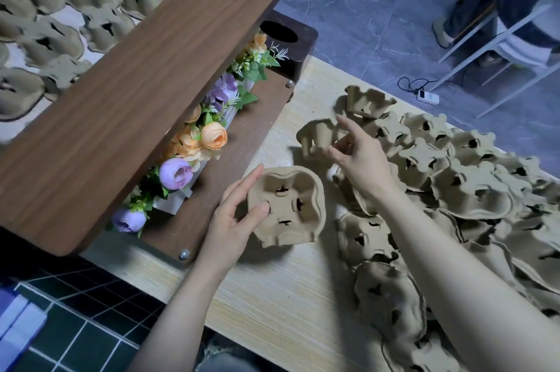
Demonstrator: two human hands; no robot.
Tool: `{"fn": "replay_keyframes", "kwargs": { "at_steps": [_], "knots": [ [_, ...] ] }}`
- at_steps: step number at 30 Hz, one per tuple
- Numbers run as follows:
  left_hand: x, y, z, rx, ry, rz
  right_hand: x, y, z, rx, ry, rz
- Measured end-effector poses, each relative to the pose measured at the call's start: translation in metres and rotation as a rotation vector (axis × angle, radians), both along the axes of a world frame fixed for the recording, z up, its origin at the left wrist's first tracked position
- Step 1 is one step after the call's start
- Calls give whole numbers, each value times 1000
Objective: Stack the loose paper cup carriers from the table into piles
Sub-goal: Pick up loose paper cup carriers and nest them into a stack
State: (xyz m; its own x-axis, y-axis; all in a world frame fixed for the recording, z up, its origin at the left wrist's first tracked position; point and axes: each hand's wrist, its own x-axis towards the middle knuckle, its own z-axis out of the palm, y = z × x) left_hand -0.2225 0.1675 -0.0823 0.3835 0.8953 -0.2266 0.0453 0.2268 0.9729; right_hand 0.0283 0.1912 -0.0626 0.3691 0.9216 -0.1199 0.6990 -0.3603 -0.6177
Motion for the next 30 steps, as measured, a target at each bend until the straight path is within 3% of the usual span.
{"fn": "replay_keyframes", "kwargs": {
  "at_steps": [11, 17, 22, 26, 30],
  "knots": [
    [-4, -6, -4, -69, -10, 56, -4, -33, 8, -4, -202, 10],
    [-5, -13, 2, -13, 3, 41, -18, -58, 35, 351, -127, -87],
    [-5, -12, 8, -48, -6, 43, -47, -88, 64, 641, -108, 40],
    [-2, -11, 10, -124, -35, 84, -71, -106, 53, 710, -207, 163],
    [-3, -9, 12, -201, -35, 93, -87, -114, 43, 633, -278, 229]
  ]
}}
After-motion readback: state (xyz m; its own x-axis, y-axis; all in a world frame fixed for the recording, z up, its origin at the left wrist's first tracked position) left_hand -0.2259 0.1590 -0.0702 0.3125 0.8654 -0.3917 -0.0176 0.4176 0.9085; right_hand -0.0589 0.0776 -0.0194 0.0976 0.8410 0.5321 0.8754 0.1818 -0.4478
